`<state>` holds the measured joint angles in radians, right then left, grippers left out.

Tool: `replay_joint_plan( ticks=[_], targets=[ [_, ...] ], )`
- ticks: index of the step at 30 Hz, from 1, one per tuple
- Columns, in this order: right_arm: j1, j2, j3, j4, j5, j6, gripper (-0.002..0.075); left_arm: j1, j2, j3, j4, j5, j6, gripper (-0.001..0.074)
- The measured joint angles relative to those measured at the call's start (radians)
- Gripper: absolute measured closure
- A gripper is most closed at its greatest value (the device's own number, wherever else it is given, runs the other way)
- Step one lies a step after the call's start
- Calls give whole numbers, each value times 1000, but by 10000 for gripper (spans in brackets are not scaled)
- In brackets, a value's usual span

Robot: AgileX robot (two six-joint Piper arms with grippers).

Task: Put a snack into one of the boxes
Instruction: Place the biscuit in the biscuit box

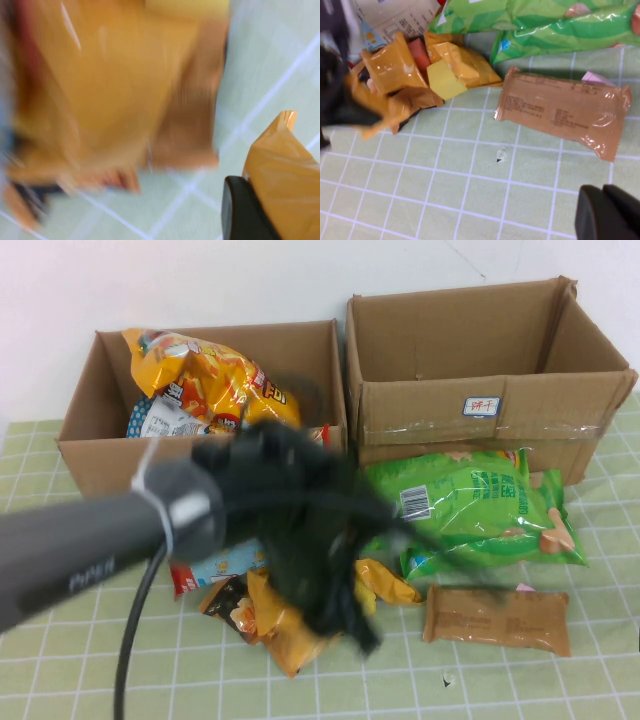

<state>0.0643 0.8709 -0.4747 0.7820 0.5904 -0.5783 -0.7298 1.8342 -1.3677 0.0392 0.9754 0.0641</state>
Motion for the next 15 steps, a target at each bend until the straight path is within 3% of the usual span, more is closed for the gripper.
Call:
replay_joint_plan(
  ticks=[9, 15],
  targets=[
    [0, 0, 0, 0, 0, -2, 728, 0, 4, -441, -5, -14, 70, 512],
    [0, 0, 0, 4, 0, -4, 728, -1, 6, -548, 113, -416, 78, 512]
  ],
)
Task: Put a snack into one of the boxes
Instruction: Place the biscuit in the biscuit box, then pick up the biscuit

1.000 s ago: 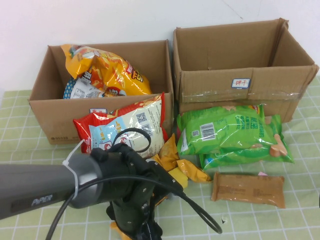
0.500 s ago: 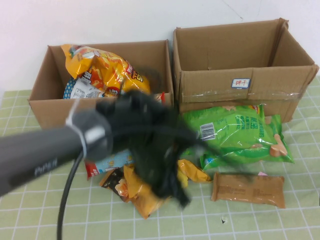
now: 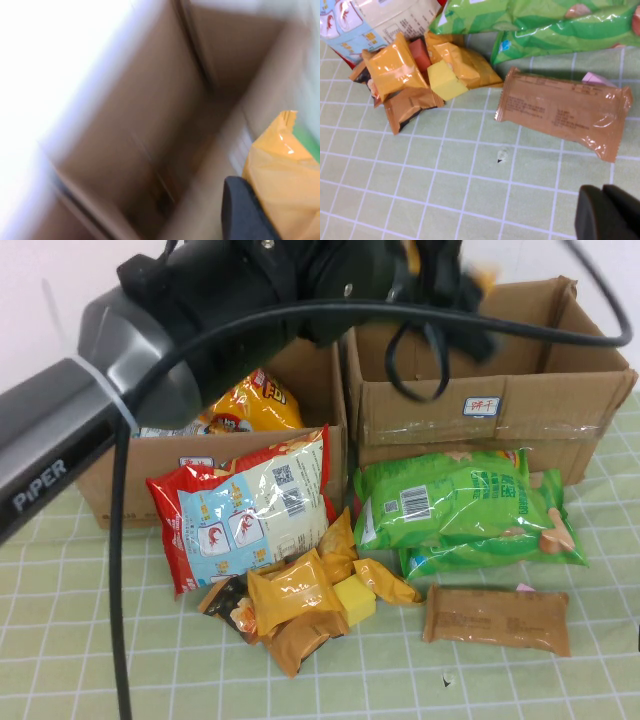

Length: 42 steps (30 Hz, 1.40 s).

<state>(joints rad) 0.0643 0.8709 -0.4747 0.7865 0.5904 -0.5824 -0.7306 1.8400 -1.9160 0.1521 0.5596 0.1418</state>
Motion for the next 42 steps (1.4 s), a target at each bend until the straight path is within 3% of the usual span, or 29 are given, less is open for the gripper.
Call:
replay_joint_plan(
  ticks=[5, 10, 15, 17, 19, 22, 24, 26, 29, 36, 42],
  targets=[
    [0, 0, 0, 4, 0, 0, 728, 4, 61, -8, 170, -369, 0, 512],
    [0, 0, 0, 10, 0, 0, 728, 47, 185, -8, 242, -596, 0, 489],
    [0, 0, 0, 10, 0, -2, 728, 106, 286, -6, 134, -642, -8, 158],
    [0, 0, 0, 10, 0, -3, 728, 120, 290, -6, 48, -629, -12, 91],
    [0, 0, 0, 10, 0, -5, 728, 127, 276, -6, -12, -607, -27, 75],
    [0, 0, 0, 10, -2, -6, 728, 128, 224, -6, -74, -461, -39, 184],
    [0, 0, 0, 10, -5, -6, 728, 128, 170, -6, -85, -317, -43, 335],
    [0, 0, 0, 10, -11, -6, 728, 128, 112, -6, -87, -143, -40, 535],
    [0, 0, 0, 10, -15, -22, 728, 128, 33, -6, -75, 87, 4, 669],
    [122, 44, 0, 16, -36, -149, 701, 128, -113, -8, -33, 526, 107, 731],
    [237, 115, -19, -108, -89, -173, 509, 128, -243, 141, -51, 572, 66, 735]
  ],
)
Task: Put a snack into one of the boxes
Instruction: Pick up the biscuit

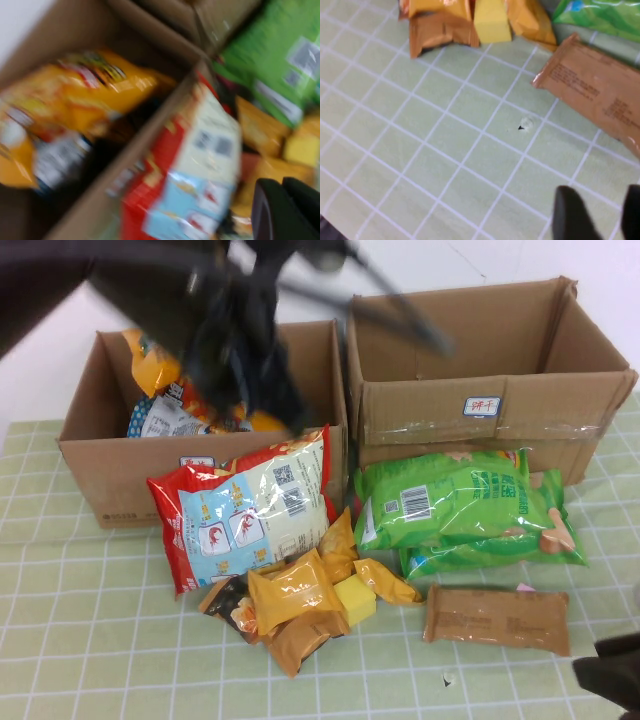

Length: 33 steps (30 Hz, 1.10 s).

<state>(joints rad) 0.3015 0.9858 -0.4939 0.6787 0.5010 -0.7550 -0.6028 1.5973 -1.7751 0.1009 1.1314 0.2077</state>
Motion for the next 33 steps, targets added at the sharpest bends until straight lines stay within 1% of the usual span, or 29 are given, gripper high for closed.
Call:
replay_joint_plan(
  ticks=[4, 6, 8, 15, 20, 21, 25, 33],
  targets=[
    [39, 69, -64, -59, -1, -2, 365, 0, -122, 265, -58, -125, -16, 735],
    [56, 113, -98, -98, 1, -2, 319, 0, -182, 396, -70, -204, -19, 735],
    [75, 169, -138, -151, 5, -2, 290, 0, -228, 488, -74, -237, -27, 735],
    [123, 364, -275, -331, -2, 0, 268, 0, -323, 728, -78, -241, -54, 735],
    [150, 487, -337, -460, -49, 0, 266, 0, -336, 826, -101, -239, -67, 735],
    [154, 531, -348, -514, -77, 0, 266, 0, -337, 847, -109, -237, -67, 735],
    [156, 628, -392, -564, -101, 1, 265, 0, -337, 865, -117, -246, -67, 735],
    [156, 784, -476, -571, -117, 3, 265, 0, -339, 867, -121, -250, -68, 735]
  ],
)
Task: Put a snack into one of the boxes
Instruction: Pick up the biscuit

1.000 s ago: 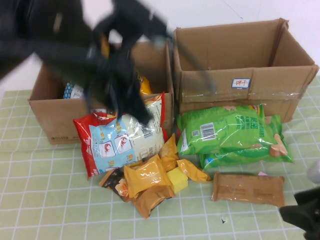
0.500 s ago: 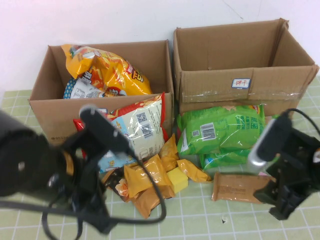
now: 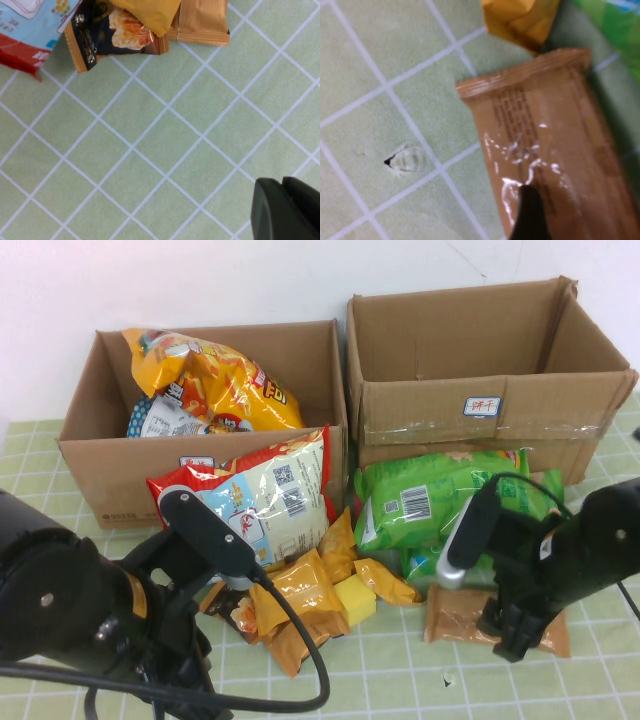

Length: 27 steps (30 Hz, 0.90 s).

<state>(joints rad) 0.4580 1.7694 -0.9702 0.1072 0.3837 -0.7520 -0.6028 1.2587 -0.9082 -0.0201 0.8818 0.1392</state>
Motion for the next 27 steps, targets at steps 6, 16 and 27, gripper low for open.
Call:
replay_joint_plan(
  ticks=[6, 16, 27],
  targets=[
    [4, 61, -8, -1, 5, 0, 265, 0, 0, 0, 0, 0, 0, 735],
    [5, 64, -11, -1, 20, 35, 403, 0, 0, 0, -1, -1, 0, 735],
    [5, -47, -15, 17, 103, 46, 580, 0, 0, 0, -1, -52, 0, 735]
  ],
)
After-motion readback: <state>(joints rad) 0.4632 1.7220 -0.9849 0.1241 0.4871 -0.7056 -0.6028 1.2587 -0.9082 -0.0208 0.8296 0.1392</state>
